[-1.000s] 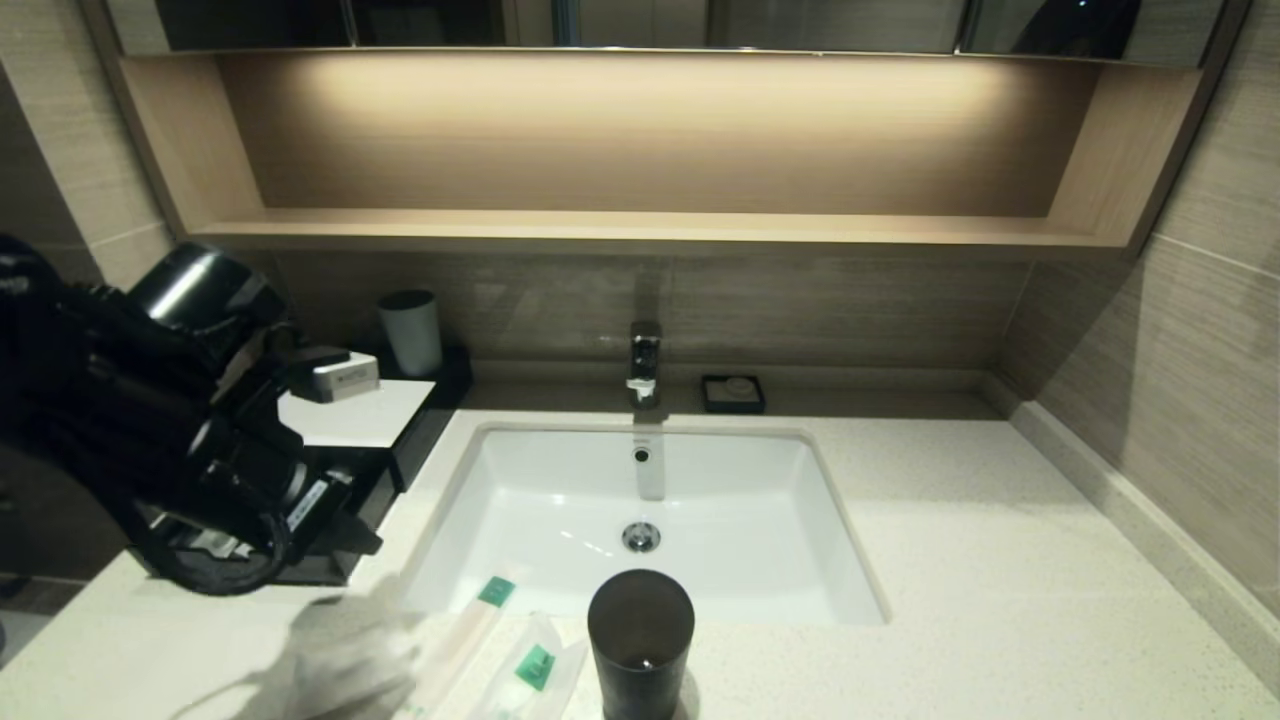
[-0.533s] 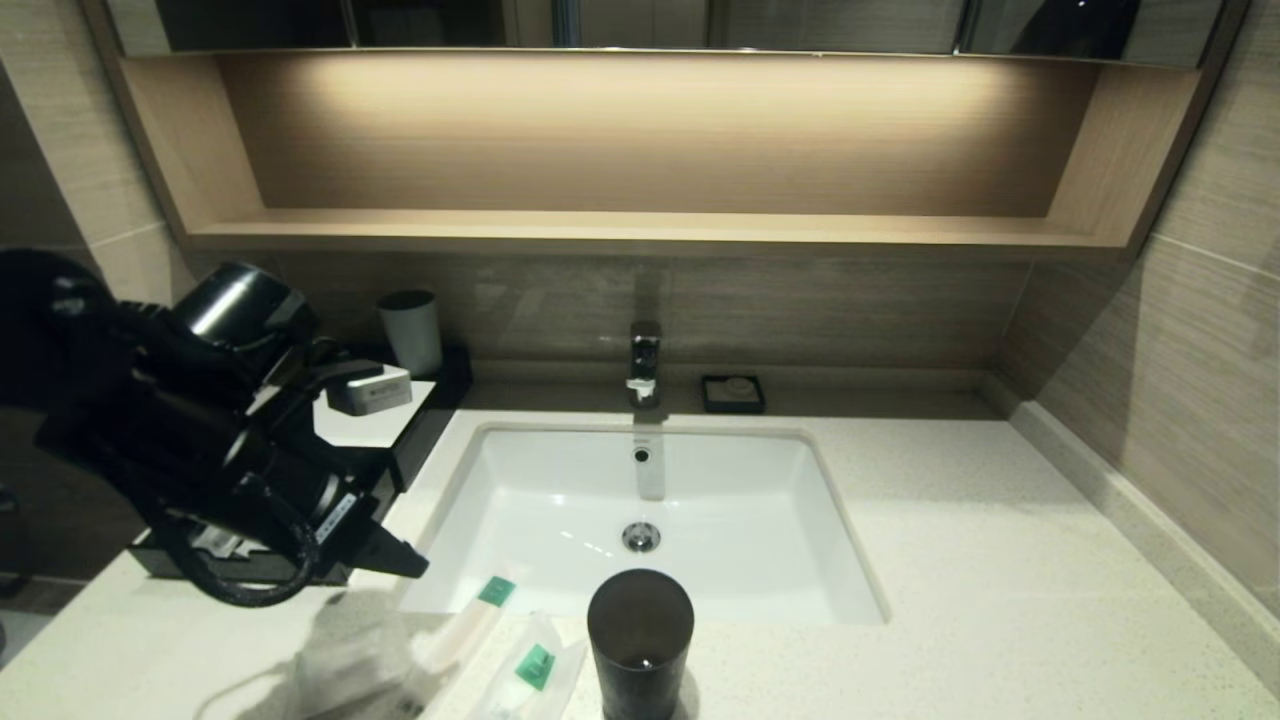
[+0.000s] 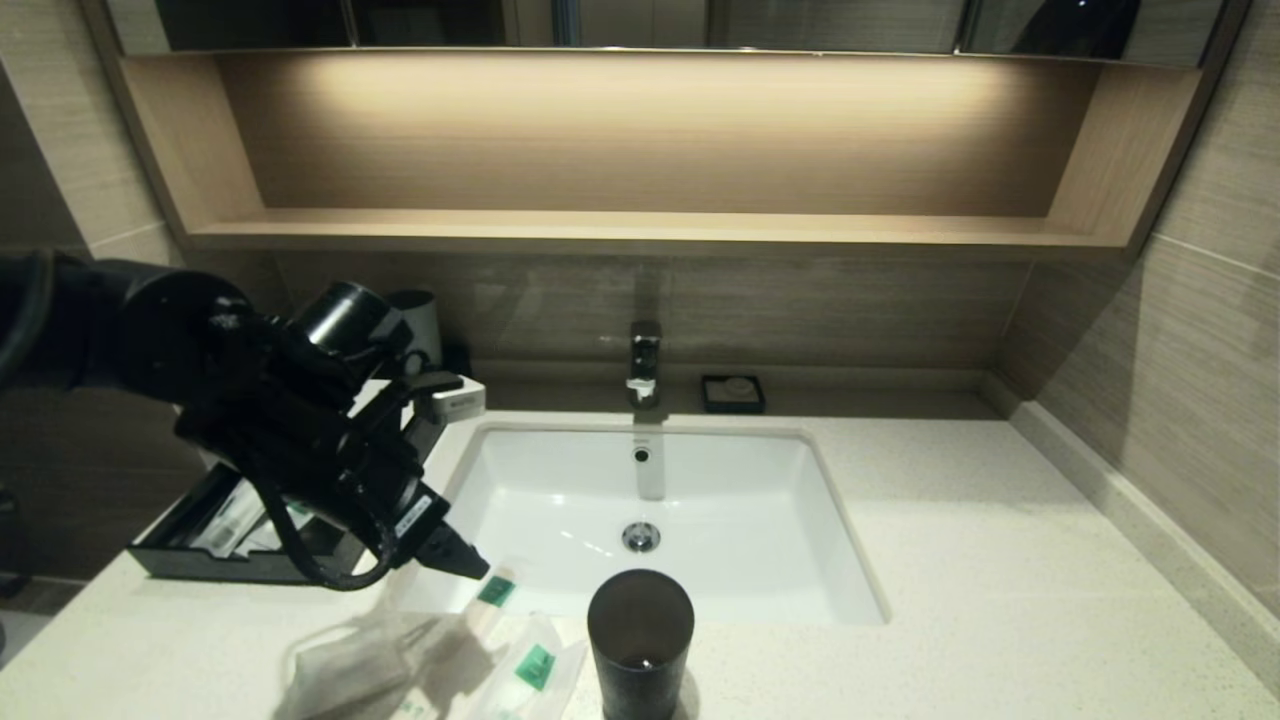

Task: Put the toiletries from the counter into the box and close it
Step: Pick up the bathroom toiletry

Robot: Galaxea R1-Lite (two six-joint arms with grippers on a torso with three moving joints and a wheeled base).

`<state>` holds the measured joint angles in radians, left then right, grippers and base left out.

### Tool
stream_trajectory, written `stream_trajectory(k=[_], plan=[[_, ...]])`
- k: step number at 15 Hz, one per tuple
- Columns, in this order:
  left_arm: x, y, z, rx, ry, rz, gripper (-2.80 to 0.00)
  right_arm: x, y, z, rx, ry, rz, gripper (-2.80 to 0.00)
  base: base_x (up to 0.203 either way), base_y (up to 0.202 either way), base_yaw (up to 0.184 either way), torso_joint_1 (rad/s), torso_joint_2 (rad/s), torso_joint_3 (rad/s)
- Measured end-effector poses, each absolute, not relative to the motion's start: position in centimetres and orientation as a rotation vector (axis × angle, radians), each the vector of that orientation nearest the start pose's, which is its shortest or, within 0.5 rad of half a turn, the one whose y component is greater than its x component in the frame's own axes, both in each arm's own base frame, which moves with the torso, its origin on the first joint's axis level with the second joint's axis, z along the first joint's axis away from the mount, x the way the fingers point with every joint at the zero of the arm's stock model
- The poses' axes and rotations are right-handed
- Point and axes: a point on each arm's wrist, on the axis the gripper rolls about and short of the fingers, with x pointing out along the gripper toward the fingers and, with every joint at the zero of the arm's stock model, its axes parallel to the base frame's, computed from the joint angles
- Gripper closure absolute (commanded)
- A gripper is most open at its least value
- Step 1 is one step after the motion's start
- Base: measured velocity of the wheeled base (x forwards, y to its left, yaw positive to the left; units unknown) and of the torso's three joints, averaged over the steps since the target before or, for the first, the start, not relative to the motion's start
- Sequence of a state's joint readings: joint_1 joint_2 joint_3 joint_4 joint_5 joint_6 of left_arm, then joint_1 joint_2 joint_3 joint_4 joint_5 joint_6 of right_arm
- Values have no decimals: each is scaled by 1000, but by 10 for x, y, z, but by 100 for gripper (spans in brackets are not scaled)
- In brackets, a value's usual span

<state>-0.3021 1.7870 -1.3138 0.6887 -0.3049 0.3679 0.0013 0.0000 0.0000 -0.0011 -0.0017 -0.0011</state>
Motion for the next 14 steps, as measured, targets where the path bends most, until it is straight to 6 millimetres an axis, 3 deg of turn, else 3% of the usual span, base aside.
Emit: stream_trajectory(k=[14], plan=[[316, -137, 140, 408, 1185, -750, -280, -23, 0, 76, -1, -1, 0, 0, 0, 0, 0, 0, 0, 0]])
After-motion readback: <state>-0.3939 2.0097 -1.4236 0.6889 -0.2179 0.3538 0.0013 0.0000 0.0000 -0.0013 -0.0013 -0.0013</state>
